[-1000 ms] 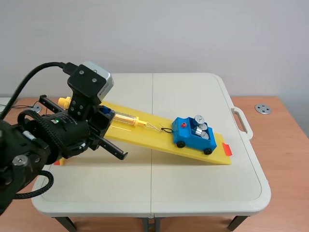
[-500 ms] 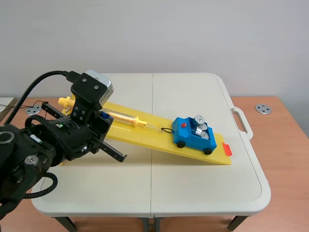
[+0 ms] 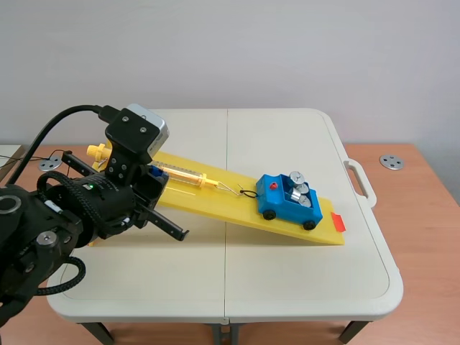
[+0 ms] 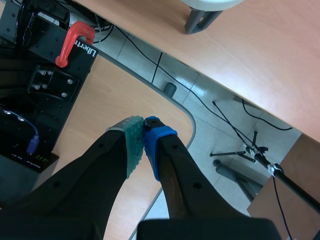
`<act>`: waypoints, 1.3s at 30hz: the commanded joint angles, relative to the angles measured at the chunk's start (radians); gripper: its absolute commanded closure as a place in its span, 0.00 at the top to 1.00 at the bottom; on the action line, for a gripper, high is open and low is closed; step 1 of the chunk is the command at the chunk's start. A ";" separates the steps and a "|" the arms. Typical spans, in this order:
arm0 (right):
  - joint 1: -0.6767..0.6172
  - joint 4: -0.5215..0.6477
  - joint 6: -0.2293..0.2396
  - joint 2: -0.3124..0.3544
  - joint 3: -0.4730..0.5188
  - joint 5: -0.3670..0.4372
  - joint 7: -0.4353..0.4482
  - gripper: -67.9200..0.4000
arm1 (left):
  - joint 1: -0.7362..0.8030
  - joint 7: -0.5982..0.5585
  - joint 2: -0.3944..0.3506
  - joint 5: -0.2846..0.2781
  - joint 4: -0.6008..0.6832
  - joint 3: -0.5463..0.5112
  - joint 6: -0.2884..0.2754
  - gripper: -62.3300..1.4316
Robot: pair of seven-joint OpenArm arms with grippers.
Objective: Place the four metal weights on the blue cart on the ramp.
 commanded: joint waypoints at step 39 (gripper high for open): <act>0.217 0.097 0.039 0.041 0.042 0.072 0.196 0.02 | 0.454 0.146 -0.134 -0.124 0.647 -0.010 0.038 0.07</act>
